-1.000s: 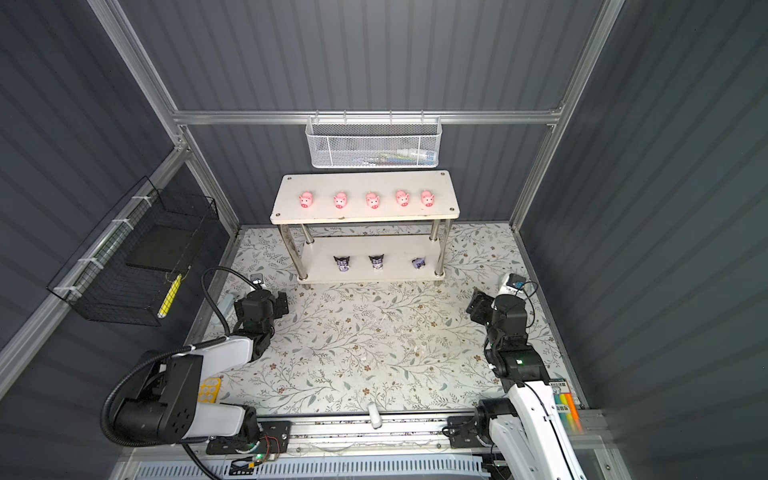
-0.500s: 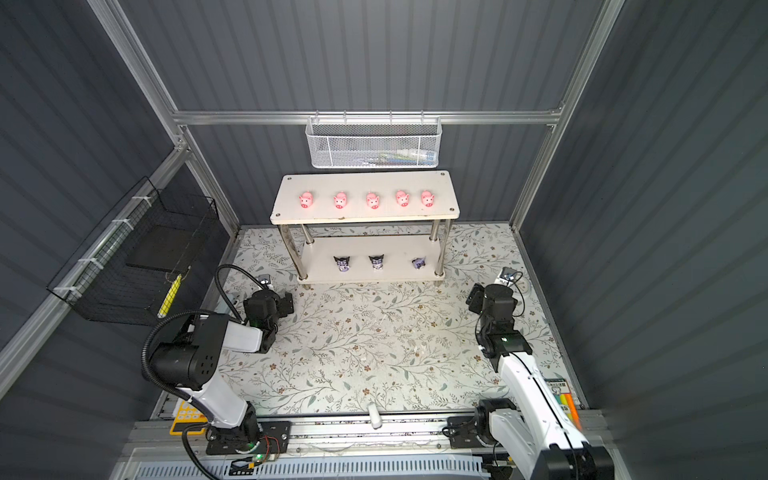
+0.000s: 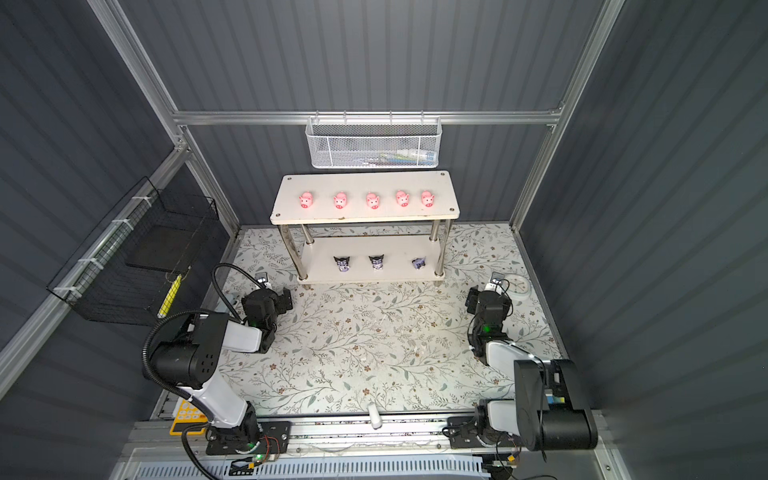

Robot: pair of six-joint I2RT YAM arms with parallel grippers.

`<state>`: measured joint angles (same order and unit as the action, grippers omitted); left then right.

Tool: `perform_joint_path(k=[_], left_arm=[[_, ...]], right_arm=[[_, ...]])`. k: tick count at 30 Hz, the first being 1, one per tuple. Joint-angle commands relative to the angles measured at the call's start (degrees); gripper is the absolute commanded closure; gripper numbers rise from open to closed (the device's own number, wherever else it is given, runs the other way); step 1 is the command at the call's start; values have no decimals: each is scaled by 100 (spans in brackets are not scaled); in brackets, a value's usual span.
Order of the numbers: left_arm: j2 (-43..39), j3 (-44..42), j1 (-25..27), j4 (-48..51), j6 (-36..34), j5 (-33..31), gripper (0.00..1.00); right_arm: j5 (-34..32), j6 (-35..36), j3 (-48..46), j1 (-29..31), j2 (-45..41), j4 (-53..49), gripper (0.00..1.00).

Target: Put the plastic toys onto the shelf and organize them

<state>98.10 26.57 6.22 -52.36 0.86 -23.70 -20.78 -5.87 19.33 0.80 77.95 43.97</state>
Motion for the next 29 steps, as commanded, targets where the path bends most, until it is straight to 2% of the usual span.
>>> perform_joint_path(k=[1, 6, 12, 14, 17, 29], left_arm=[[16, -54, -7, -151, 71, 28, 0], [16, -55, -8, -152, 71, 32, 0], [15, -50, -7, -150, 72, 32, 0], [14, -54, -7, -152, 72, 32, 0], [16, -48, -7, -152, 65, 32, 0], [28, -16, -7, -86, 72, 41, 0]], right_arm=[[239, 139, 85, -9, 225, 590, 20], [470, 167, 173, -58, 297, 554, 17], [850, 168, -216, -196, 644, 1631, 9], [857, 109, -134, -201, 507, 1214, 6], [862, 142, -197, -203, 605, 1495, 1], [857, 144, -194, -203, 581, 1475, 1]])
